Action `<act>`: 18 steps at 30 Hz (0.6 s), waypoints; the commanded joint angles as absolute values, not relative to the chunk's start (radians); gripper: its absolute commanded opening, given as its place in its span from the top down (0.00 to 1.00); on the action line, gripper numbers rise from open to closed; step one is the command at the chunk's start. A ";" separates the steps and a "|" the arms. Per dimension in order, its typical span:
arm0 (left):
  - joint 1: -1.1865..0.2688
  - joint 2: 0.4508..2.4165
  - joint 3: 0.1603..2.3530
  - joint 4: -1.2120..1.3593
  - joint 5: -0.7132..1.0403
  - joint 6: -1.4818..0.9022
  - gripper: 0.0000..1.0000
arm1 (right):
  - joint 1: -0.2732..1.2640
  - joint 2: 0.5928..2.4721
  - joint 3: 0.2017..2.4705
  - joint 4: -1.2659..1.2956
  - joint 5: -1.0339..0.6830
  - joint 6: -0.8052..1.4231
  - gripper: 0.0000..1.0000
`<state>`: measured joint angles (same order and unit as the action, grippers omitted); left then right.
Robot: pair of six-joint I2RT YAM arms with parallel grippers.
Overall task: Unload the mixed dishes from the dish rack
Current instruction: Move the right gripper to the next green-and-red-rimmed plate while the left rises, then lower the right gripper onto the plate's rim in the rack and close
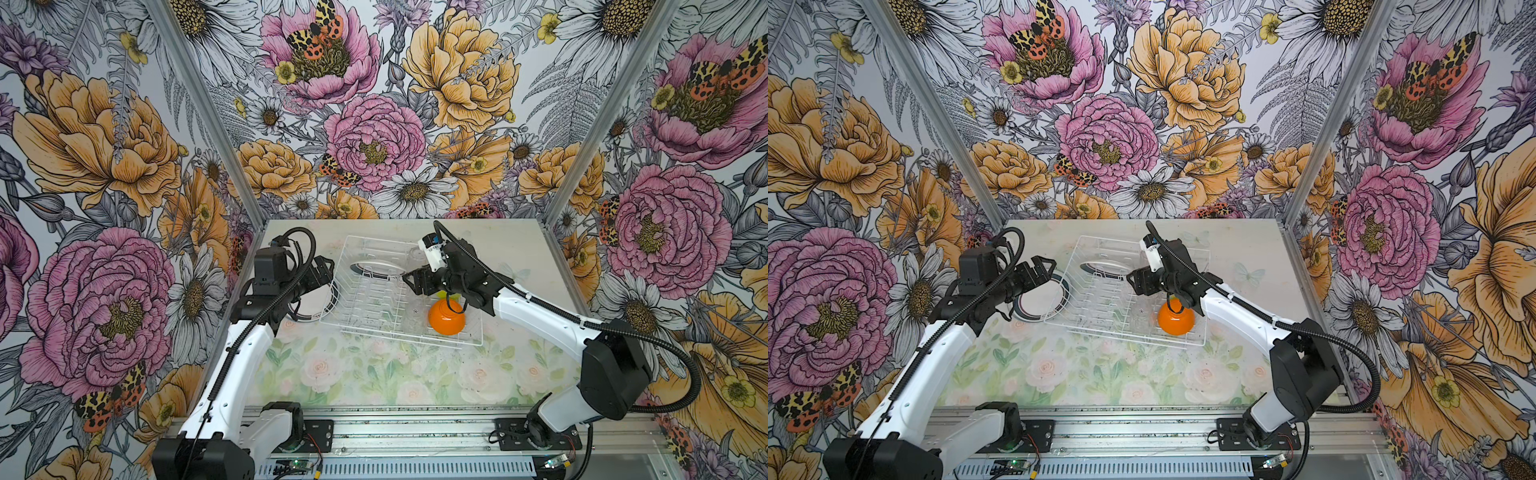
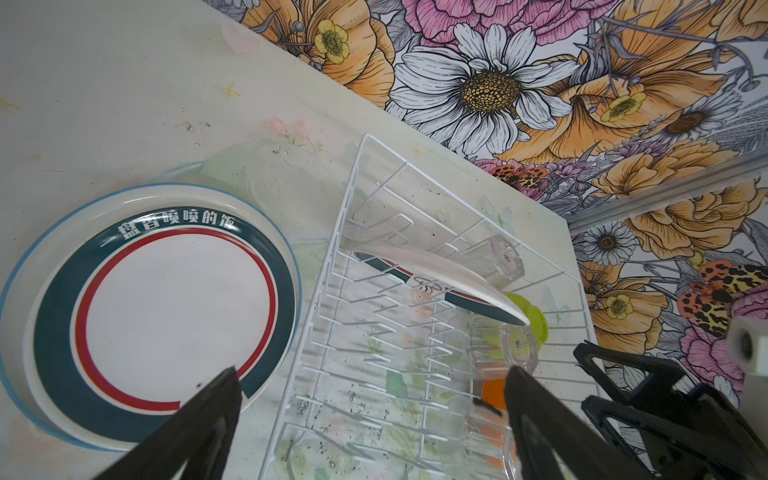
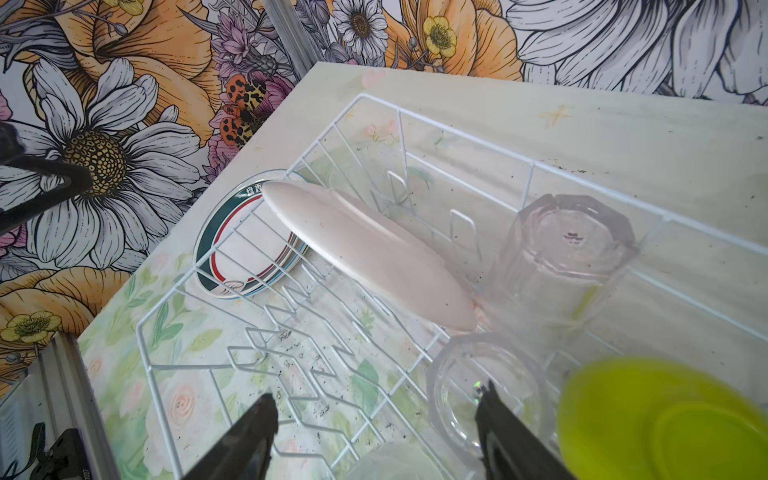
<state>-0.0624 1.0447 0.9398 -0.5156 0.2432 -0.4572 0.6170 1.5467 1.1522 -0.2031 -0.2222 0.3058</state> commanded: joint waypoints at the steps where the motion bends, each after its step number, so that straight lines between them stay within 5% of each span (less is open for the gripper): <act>1: -0.126 0.996 0.895 -0.434 0.229 -0.489 0.01 | 0.640 1.578 1.217 -0.234 -0.196 0.220 0.24; 18: -0.259 0.892 0.639 -0.167 0.173 -0.612 0.01 | 0.707 1.789 1.432 -0.270 0.013 0.101 0.41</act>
<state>-0.2535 0.9226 0.6636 -0.2485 0.2195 -0.5709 0.6926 1.7641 1.3876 -0.2680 -0.0818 0.1329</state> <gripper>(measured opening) 0.986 0.601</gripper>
